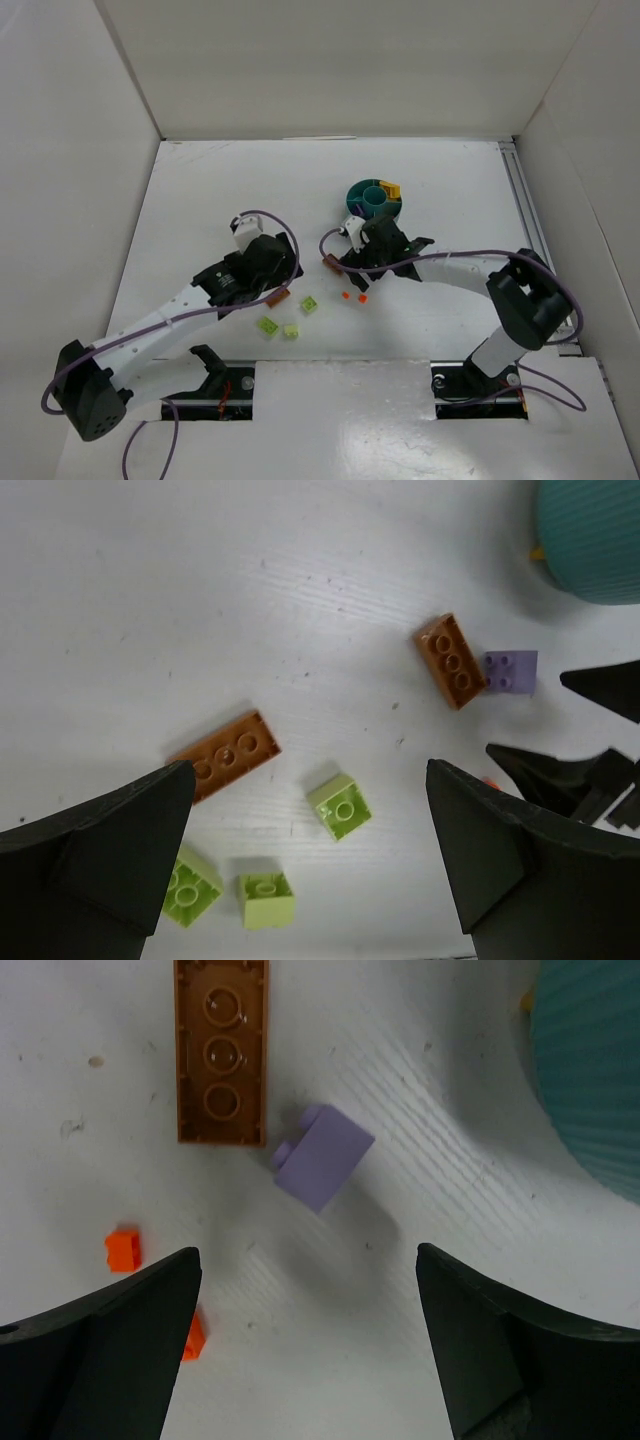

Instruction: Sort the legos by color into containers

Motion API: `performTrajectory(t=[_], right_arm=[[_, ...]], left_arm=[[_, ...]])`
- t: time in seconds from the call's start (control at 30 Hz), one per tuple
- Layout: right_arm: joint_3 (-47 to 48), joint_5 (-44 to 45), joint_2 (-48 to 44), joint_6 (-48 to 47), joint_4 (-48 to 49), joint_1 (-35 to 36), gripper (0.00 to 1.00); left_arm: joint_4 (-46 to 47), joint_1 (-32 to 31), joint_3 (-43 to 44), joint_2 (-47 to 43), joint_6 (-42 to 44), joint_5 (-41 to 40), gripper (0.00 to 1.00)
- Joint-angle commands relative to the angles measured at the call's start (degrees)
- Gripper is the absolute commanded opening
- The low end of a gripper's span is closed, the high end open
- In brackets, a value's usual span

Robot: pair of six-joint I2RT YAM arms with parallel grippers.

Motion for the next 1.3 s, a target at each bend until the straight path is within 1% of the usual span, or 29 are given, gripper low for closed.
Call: performTrajectory(t=[0.0,0.07,0.13,0.2,0.3,0.33,0.4,0.43,0.47,0.57,0.6,0.67,0.73,0.77,0.83,0.93,1.03,1.1,1.17,1.2,1.27], right_arm=[[3.98,1.4,3.41,2.14,6.87,1.04,0.92],[3.99,2.71,4.83,2.84,8.44,1.04,0.91],[4.51,3.94,6.93,3.63,8.46,1.04,0.85],[5.83,4.47,8.26,3.63,9.16,1.04,0.76],[6.36,5.0,8.79,4.68,9.16,1.04,0.66],[6.36,5.0,8.79,4.68,9.16,1.04,0.55],[6.36,5.53,8.79,4.68,9.16,1.04,0.45],[6.36,5.53,8.79,4.68,9.16,1.04,0.35],[6.36,5.53,8.18,4.68,9.16,1.04,0.3],[6.36,5.53,6.26,4.16,9.16,1.04,0.22],[6.36,4.4,5.55,3.37,9.16,1.04,0.22],[6.36,3.15,3.88,2.67,8.46,1.04,0.18],[6.97,2.36,0.89,0.82,7.41,1.04,0.18],[7.67,2.88,-0.07,0.21,6.18,1.04,0.18],[10.12,3.42,-2.1,-1.64,3.9,1.04,0.17],[13.99,6.05,-3.15,-3.48,-0.24,-0.27,0.17],[16.55,7.11,-3.16,-4.89,-1.65,-2.38,0.17],[18.48,7.11,-2.46,-5.42,-2.43,-3.61,0.17],[20.76,7.11,-0.27,-6.12,-3.06,-4.68,0.17],[21.47,7.11,0.44,-6.65,-3.06,-5.37,0.18],[23.66,7.11,2.45,-7.35,-4.54,-5.9,0.18]], left_arm=[[-3.7,0.06,-3.06,-7.17,-6.66,-0.42,0.99],[-4.67,0.06,-3.6,-9.29,-7.81,-0.42,0.99],[-5.99,0.06,-4.21,-11.83,-8.43,-0.42,0.99],[-5.99,0.06,-4.83,-12.99,-8.43,-0.42,0.99],[-7.48,0.06,-4.83,-13.69,-9.04,-0.94,0.99],[-7.48,0.06,-4.83,-14.22,-9.56,-0.94,0.99],[-8.1,0.06,-4.83,-14.22,-9.57,-0.94,0.99],[-8.1,0.06,-4.83,-14.22,-9.57,-0.94,0.99],[-8.1,0.06,-4.83,-14.22,-9.57,-0.94,0.99],[-7.57,0.06,-4.83,-13.69,-8.96,-0.94,0.99],[-7.57,0.06,-4.83,-13.69,-8.95,-0.94,0.99],[-7.57,0.06,-4.3,-13.08,-8.95,-0.94,0.99],[-5.39,0.06,-4.3,-13.08,-7.64,0.1,0.99],[-4.16,0.06,-4.82,-13.08,-5.9,1.07,0.99],[-1.26,0.06,-5.53,-12.47,-5.27,2.39,0.99],[-0.63,0.06,-5.53,-10.63,-5.26,2.92,0.99],[0.68,0.59,-5.53,-8.95,-3.08,3.97,0.99],[2.44,2.77,-5.53,-7.2,-1.75,6.51,0.99],[3.23,4.53,-5.01,-5.44,-0.52,8.45,0.99],[3.24,5.85,-5.01,-4.91,0.27,8.98,0.99],[3.77,6.56,-4.48,-4.3,1.41,9.6,0.99]])
